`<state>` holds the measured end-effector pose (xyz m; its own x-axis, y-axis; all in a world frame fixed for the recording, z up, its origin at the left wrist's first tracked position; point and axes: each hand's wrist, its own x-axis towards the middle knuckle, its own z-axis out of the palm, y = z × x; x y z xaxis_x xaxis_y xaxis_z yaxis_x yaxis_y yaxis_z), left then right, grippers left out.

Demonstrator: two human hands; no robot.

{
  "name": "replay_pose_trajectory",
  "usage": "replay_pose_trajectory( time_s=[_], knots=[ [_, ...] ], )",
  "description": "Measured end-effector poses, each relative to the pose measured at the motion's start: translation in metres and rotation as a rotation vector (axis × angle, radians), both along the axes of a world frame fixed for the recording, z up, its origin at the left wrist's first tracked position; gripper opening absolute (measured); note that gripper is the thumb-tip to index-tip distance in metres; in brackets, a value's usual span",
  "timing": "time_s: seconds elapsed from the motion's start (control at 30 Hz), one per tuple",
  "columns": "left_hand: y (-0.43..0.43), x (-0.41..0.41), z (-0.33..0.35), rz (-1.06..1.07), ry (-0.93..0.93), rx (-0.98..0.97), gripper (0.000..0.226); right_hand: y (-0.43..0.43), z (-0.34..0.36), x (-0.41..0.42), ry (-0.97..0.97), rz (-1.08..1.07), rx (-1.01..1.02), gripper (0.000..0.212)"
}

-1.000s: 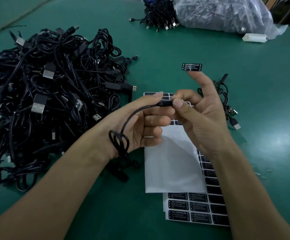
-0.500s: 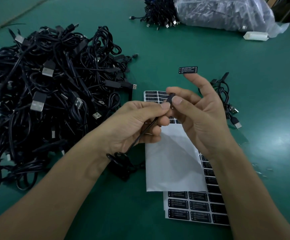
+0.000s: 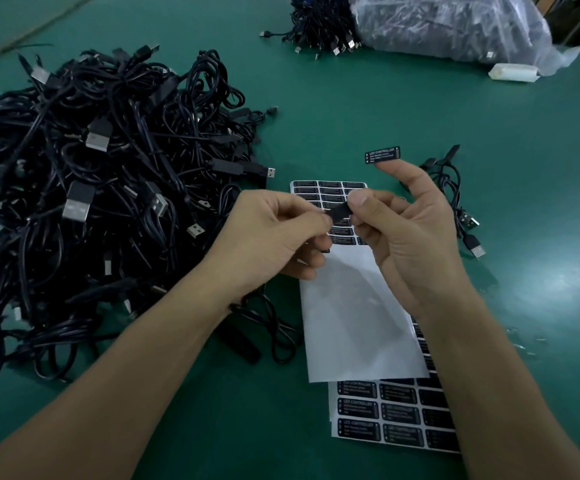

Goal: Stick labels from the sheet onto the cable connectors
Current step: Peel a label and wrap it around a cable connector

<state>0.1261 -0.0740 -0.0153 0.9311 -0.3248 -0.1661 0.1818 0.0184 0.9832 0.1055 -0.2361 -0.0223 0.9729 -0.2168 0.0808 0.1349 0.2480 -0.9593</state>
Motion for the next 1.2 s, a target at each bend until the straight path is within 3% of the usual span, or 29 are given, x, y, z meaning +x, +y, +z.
replay_pose_trajectory(
  time_s=[0.17,0.37,0.77,0.9,1.2],
  knots=[
    [0.000,0.002,-0.003,0.060,-0.033,-0.011,0.017,-0.001,0.000,0.000,0.006,-0.109,-0.093,0.006],
    [0.000,0.004,-0.007,0.103,-0.025,-0.099,0.010,0.004,0.000,-0.003,0.067,-0.010,-0.149,0.031],
    [0.003,0.004,-0.008,-0.027,-0.001,-0.132,0.013,0.007,-0.003,-0.004,0.035,0.025,-0.333,0.019],
    [0.003,0.004,-0.008,-0.036,-0.061,-0.129,0.030,0.007,-0.004,-0.004,0.022,0.035,-0.344,0.014],
    [0.002,0.003,-0.009,0.001,-0.094,-0.079,0.002,0.009,-0.005,-0.004,-0.058,0.030,-0.395,0.012]
  ],
)
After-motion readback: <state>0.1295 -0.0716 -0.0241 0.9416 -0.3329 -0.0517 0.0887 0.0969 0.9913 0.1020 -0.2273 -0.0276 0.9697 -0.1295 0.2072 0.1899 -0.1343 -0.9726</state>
